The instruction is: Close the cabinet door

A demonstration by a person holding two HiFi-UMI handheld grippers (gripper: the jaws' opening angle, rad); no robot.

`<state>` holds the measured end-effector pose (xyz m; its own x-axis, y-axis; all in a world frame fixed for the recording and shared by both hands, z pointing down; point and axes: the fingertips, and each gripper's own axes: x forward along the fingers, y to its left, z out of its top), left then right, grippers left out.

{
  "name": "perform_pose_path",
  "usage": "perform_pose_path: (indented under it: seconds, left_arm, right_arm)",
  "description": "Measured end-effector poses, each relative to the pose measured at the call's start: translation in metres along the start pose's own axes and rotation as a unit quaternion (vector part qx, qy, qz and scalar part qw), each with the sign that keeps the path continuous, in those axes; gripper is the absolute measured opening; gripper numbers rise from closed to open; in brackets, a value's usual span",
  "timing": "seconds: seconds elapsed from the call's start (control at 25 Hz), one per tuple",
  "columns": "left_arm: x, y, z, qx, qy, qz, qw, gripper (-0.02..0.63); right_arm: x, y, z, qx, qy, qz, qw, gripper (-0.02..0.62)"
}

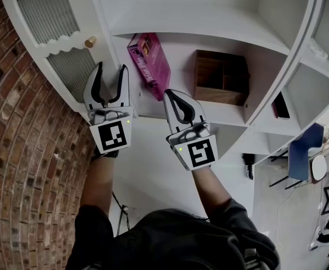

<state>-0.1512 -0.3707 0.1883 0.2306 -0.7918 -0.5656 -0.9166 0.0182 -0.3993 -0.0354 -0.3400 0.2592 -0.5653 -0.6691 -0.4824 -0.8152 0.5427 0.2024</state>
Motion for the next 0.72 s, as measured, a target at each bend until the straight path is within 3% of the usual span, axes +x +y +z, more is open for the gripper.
perform_pose_path:
  seconds: [0.4, 0.72]
  left_arm:
    - [0.0020, -0.0003, -0.0016, -0.001, 0.000, 0.006, 1.0000, 0.196]
    - [-0.0042, -0.0016, 0.0000, -0.020, 0.012, -0.018, 0.9996, 0.193]
  right_arm:
    - [-0.0013, -0.0054, -0.0045, 0.001, 0.004, 0.000, 1.000, 0.002]
    - [-0.0040, 0.0010, -0.0005, 0.004, 0.003, 0.006, 1.000, 0.001]
